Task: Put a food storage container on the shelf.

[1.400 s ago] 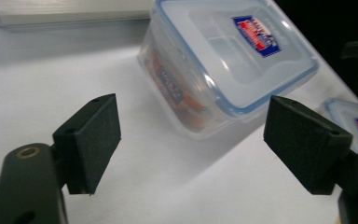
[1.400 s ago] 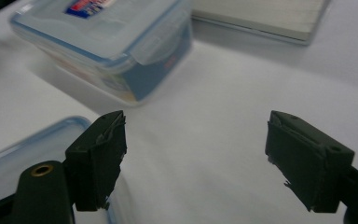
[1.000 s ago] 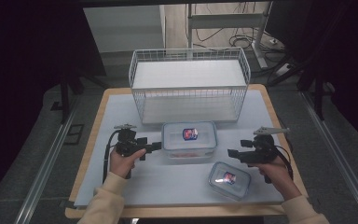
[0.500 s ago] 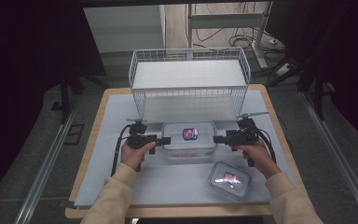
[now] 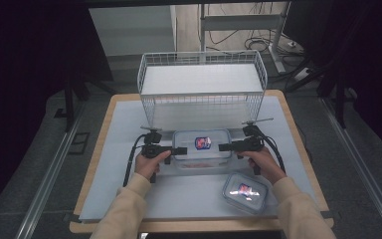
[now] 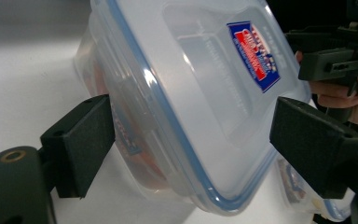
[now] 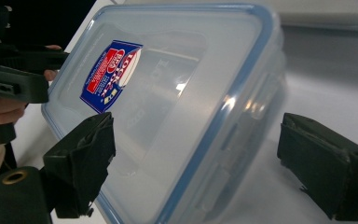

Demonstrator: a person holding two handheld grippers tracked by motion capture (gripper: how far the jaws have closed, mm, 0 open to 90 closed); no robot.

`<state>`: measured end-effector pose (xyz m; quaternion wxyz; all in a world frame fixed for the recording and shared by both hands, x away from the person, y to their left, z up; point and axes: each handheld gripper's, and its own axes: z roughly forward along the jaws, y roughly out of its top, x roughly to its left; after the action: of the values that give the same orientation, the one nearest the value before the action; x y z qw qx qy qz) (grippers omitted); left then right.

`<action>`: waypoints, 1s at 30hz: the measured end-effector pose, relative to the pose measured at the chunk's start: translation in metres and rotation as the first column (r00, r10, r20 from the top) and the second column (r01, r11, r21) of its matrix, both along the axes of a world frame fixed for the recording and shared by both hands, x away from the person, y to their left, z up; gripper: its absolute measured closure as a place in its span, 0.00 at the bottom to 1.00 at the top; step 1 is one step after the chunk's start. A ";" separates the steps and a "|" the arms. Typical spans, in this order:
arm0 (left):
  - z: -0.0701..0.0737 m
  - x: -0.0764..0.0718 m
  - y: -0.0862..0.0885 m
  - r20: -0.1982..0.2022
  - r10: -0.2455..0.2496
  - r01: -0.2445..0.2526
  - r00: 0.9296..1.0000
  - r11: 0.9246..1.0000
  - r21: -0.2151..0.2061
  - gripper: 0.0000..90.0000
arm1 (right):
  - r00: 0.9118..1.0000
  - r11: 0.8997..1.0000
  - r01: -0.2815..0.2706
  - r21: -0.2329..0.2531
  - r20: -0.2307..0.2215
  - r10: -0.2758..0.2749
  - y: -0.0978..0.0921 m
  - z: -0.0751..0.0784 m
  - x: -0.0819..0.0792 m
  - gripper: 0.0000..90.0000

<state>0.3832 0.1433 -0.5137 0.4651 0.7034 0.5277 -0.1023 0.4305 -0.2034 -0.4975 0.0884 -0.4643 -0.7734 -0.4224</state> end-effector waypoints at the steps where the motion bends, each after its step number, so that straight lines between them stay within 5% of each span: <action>1: -0.001 0.000 -0.001 -0.005 0.003 -0.003 1.000 1.000 -0.008 0.16 | 1.000 1.000 -0.004 0.004 -0.008 0.004 0.001 -0.002 0.001 0.12; 9: -0.008 0.001 0.001 -0.034 -0.005 0.004 0.999 0.999 -0.036 0.21 | 0.996 0.998 0.003 0.065 -0.090 0.003 -0.002 -0.007 0.004 0.23; 17: -0.004 -0.003 0.005 -0.024 0.019 -0.021 1.000 0.999 -0.049 0.31 | 0.993 0.991 0.029 0.129 -0.118 -0.014 -0.014 -0.006 0.001 0.37; 30: -0.001 -0.016 0.012 0.036 0.033 -0.030 0.999 0.996 -0.082 0.45 | 0.998 0.991 -0.009 0.136 -0.053 0.016 -0.020 0.001 -0.009 0.46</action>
<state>0.3673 0.1557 -0.5147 0.5048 0.6770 0.5255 -0.1034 0.4213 -0.2235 -0.4968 0.1435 -0.4637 -0.7430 -0.4608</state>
